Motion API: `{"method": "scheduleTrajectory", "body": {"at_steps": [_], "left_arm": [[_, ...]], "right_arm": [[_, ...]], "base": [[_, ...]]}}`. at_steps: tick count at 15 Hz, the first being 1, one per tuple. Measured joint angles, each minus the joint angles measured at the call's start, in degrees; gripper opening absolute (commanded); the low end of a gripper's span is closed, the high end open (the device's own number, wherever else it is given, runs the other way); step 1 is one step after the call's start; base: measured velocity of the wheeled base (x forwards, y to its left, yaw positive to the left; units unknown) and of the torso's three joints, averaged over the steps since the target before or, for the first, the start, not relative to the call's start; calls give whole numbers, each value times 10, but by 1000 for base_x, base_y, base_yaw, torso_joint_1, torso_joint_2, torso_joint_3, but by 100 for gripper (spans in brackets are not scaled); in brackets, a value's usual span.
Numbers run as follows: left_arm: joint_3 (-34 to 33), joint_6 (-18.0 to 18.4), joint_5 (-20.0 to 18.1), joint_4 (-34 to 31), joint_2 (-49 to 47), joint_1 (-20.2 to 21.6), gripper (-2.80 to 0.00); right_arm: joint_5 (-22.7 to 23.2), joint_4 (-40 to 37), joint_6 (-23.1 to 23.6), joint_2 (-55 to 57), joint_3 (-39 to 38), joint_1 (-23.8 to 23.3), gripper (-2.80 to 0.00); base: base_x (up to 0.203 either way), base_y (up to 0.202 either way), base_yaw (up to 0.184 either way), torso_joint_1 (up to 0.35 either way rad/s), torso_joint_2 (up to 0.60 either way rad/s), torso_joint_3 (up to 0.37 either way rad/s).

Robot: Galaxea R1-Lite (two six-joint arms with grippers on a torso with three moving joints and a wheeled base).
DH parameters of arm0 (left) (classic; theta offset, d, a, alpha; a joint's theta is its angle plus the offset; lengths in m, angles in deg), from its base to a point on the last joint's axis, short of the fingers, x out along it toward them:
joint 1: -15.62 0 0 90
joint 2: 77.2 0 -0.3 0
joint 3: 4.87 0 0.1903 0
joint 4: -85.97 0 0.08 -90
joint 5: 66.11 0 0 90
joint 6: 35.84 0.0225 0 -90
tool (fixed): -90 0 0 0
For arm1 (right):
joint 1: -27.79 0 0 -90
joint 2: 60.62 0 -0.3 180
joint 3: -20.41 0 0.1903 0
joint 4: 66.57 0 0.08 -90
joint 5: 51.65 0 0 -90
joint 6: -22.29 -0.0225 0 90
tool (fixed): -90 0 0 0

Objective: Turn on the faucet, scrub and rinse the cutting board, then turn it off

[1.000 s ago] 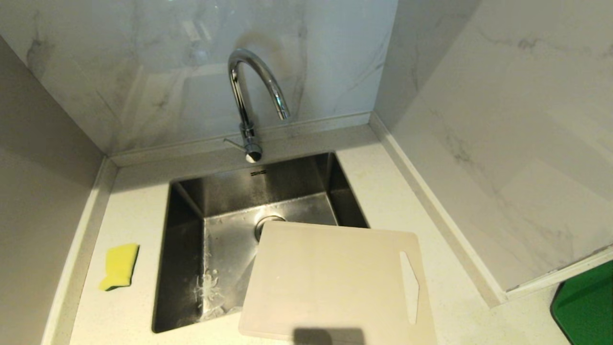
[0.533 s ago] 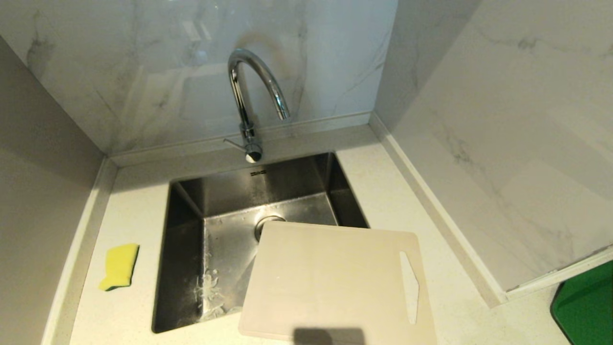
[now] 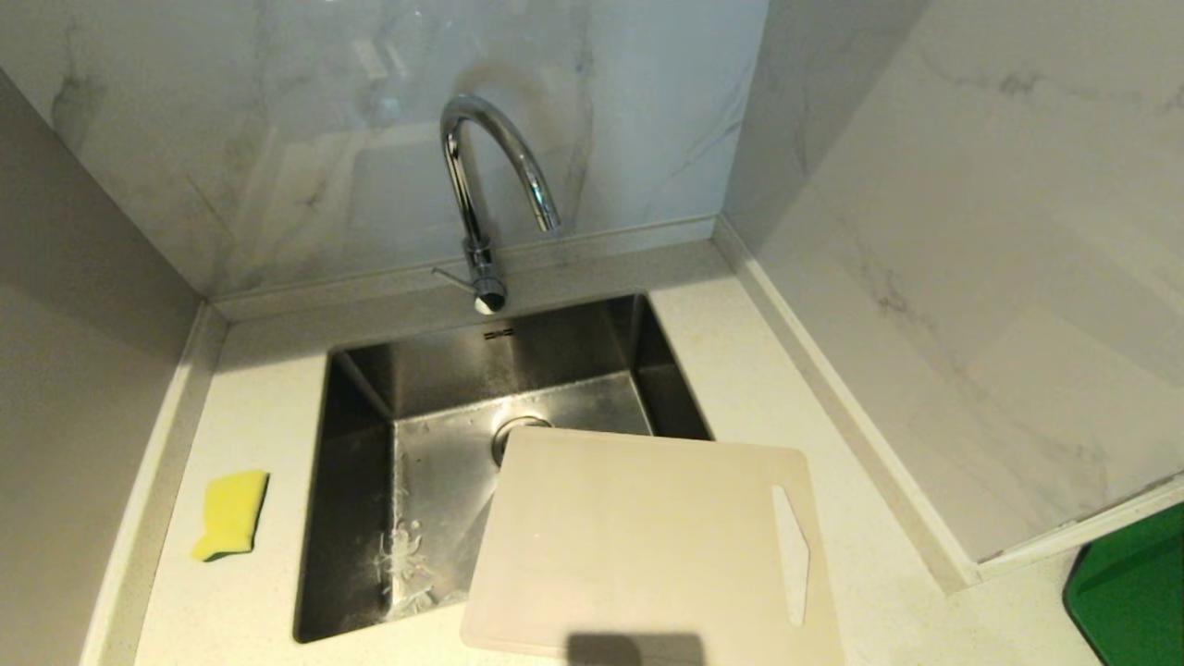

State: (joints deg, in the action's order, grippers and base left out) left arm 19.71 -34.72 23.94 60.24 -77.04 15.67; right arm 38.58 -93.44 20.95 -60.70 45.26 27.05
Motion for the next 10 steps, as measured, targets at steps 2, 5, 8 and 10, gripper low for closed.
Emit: {"method": "scheduleTrajectory", "body": {"at_steps": [2,5,8,10], "left_arm": [[0,-11,2,0,0,0,-280],[0,-20,5,0,0,0,-280],[0,-21,5,0,-1,0,-280],[0,-21,5,0,-1,0,-280]], "right_arm": [[0,0,0,0,0,0,-280],[0,0,0,0,0,0,-280],[0,0,0,0,0,0,-280],[0,0,0,0,0,0,-280]], "base": [[0,0,0,0,0,0],[0,0,0,0,0,0],[0,0,0,0,0,0],[0,0,0,0,0,0]]}}
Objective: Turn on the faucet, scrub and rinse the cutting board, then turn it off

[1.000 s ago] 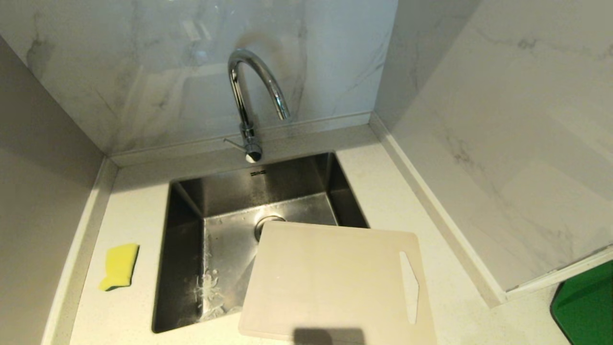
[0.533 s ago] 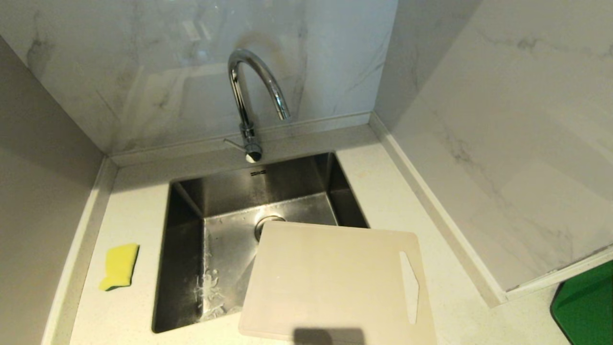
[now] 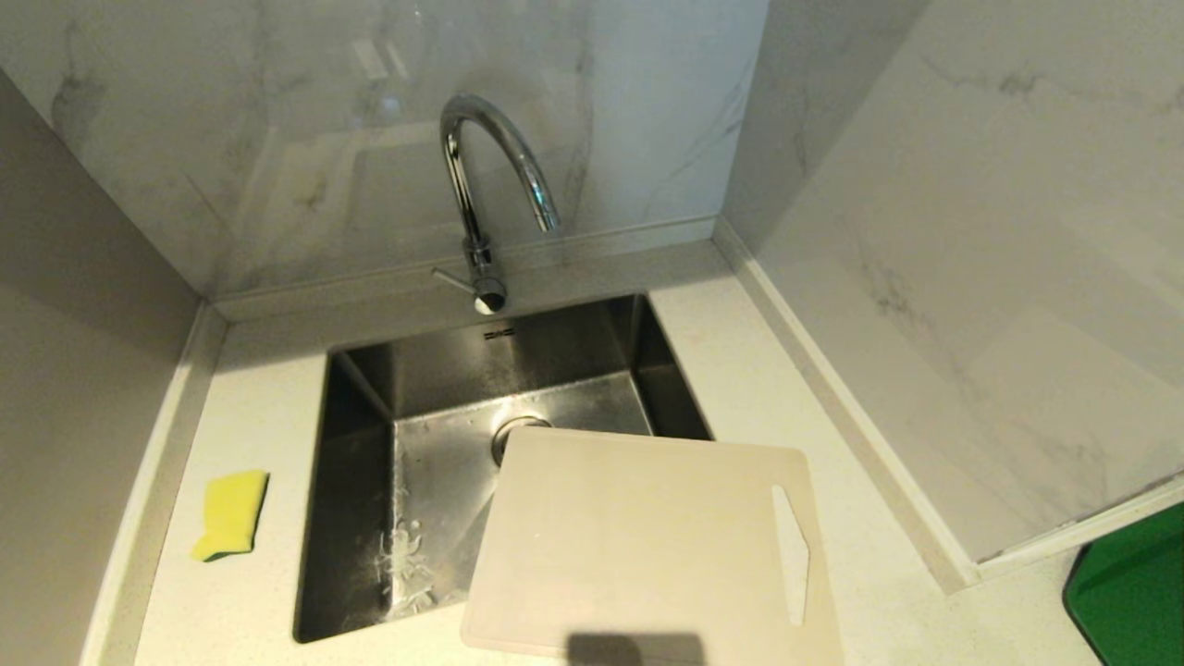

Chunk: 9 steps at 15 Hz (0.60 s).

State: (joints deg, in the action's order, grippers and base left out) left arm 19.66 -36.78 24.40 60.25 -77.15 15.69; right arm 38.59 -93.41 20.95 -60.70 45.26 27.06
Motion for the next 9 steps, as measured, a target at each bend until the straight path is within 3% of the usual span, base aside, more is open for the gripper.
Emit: {"method": "scheduleTrajectory", "body": {"at_steps": [9], "left_arm": [[0,0,0,0,0,0,-280]], "right_arm": [[0,0,4,0,0,0,-280]], "base": [[0,0,0,0,0,0]]}}
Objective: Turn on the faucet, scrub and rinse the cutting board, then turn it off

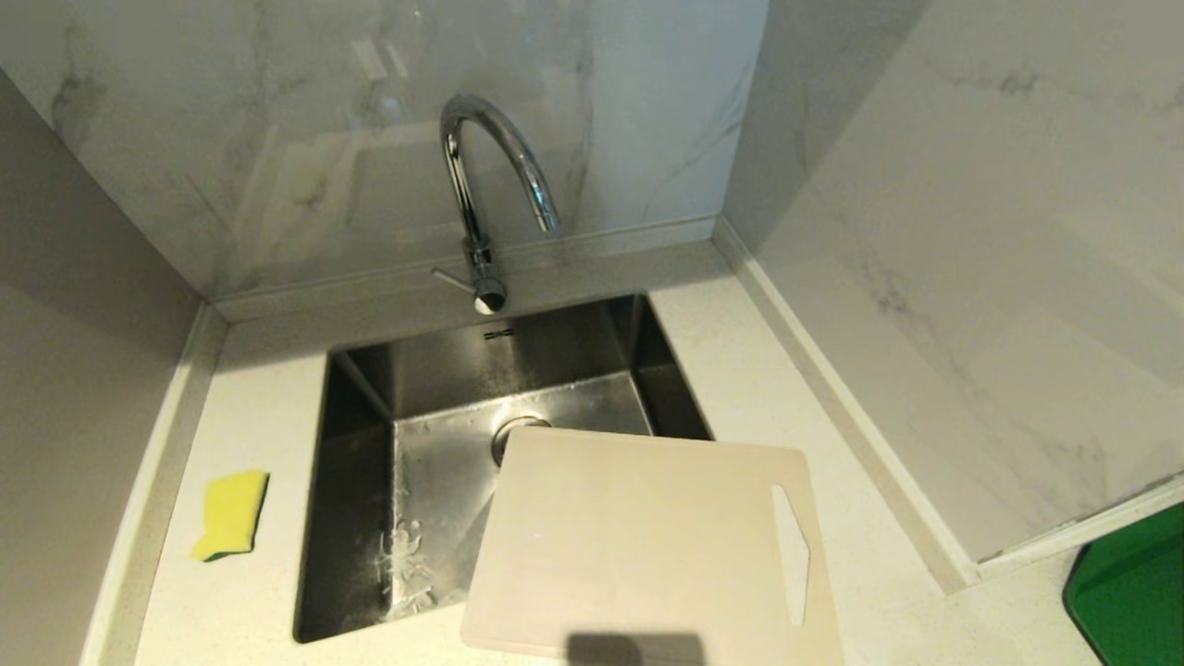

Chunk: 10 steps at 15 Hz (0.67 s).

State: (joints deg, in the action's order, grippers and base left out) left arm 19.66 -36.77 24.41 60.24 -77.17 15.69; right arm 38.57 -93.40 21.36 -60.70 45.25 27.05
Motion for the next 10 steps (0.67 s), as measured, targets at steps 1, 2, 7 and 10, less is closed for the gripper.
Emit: {"method": "scheduleTrajectory", "body": {"at_steps": [1,2,7,10], "left_arm": [[0,0,0,0,0,0,-280],[0,0,0,0,0,0,-280],[0,0,0,0,0,0,-280],[0,0,0,0,0,0,-280]], "right_arm": [[0,0,0,0,-1,0,-280],[0,0,-2,0,-1,0,-280],[0,1,-5,0,-1,0,-280],[0,1,-4,0,-1,0,-280]], "base": [[0,0,0,0,0,0],[0,0,0,0,0,0],[0,0,0,0,0,0],[0,0,0,0,0,0]]}}
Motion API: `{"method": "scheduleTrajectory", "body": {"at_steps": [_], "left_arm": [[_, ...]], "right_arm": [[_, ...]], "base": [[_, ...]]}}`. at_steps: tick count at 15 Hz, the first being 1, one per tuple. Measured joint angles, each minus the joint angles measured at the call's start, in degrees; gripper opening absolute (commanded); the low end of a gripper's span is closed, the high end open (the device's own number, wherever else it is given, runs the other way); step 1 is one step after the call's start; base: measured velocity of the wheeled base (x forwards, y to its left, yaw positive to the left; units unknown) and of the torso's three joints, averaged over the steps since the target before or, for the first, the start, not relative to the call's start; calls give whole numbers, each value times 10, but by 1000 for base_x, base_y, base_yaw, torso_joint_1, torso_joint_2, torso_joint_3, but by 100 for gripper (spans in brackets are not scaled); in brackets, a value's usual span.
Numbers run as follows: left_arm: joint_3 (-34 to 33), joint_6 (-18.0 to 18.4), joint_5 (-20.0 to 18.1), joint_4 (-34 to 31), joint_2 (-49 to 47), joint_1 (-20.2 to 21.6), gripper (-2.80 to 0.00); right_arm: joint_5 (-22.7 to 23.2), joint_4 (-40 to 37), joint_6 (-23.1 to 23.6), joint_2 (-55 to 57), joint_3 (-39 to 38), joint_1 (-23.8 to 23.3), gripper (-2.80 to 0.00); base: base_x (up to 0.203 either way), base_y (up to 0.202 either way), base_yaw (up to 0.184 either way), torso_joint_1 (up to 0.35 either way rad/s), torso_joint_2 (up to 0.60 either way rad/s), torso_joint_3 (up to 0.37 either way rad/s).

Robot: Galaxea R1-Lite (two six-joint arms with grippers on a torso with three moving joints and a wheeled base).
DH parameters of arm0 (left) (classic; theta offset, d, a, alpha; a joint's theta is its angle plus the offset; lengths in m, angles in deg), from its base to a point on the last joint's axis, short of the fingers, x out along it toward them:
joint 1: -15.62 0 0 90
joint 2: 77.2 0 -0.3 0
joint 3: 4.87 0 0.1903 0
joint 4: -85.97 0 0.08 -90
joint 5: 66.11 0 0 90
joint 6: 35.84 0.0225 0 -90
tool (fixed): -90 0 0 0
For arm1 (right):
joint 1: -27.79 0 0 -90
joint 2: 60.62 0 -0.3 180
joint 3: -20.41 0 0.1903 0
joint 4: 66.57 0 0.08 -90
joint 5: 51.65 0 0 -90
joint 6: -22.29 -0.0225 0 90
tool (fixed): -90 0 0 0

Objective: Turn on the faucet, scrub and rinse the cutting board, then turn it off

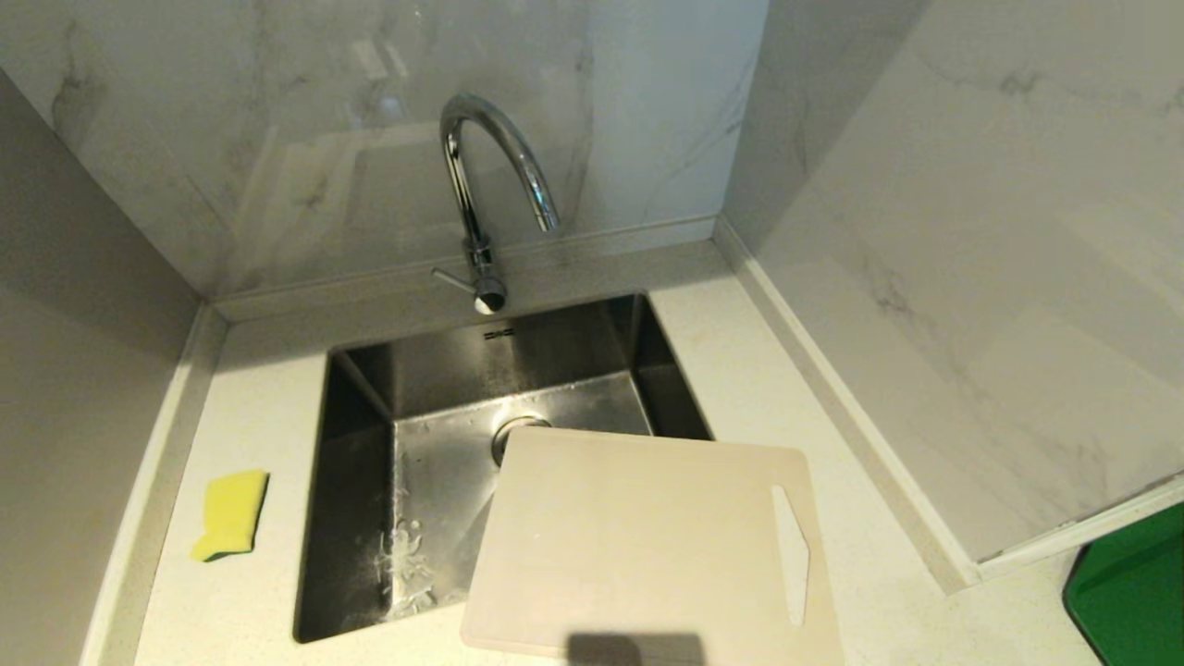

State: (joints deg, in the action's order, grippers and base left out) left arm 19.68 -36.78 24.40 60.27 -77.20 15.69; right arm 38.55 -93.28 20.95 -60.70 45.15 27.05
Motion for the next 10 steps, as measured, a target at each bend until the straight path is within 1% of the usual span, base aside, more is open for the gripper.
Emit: {"method": "scheduleTrajectory", "body": {"at_steps": [10], "left_arm": [[0,0,0,0,0,0,-280]], "right_arm": [[0,1,0,0,0,0,-280]], "base": [[0,0,0,0,0,0]]}}
